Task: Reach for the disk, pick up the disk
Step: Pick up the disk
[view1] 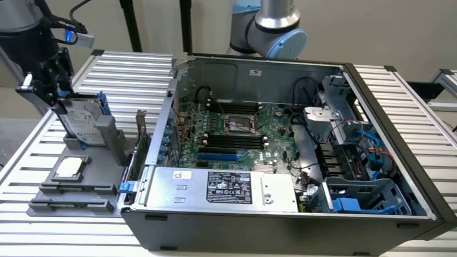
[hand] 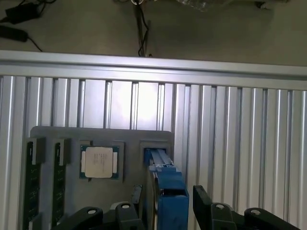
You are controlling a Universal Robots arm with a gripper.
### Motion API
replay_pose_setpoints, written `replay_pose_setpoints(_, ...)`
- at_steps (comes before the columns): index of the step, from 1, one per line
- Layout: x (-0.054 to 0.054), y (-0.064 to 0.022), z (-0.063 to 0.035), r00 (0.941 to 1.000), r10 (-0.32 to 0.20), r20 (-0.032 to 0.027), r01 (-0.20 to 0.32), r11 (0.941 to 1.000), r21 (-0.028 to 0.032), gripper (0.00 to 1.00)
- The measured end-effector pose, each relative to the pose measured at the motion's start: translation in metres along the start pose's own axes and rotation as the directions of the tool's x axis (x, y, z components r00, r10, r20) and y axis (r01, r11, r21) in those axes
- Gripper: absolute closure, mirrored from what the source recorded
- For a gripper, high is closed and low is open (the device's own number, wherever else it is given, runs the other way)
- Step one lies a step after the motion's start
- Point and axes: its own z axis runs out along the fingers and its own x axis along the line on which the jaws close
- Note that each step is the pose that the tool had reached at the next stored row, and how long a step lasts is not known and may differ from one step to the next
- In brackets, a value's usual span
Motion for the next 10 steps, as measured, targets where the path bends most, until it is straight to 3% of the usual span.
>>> replay_pose_setpoints(5,0.0001,0.0000,0.0014,1.0000,0.000,0.0047,0.000,1.0000,-0.0001,0.48)
replay_pose_setpoints(6,0.0001,0.0000,0.0016,1.0000,0.000,0.0054,0.000,1.0000,0.0000,0.55)
replay_pose_setpoints(10,0.0001,-0.0001,0.0018,1.0000,0.000,0.0081,0.000,1.0000,0.0002,0.58)
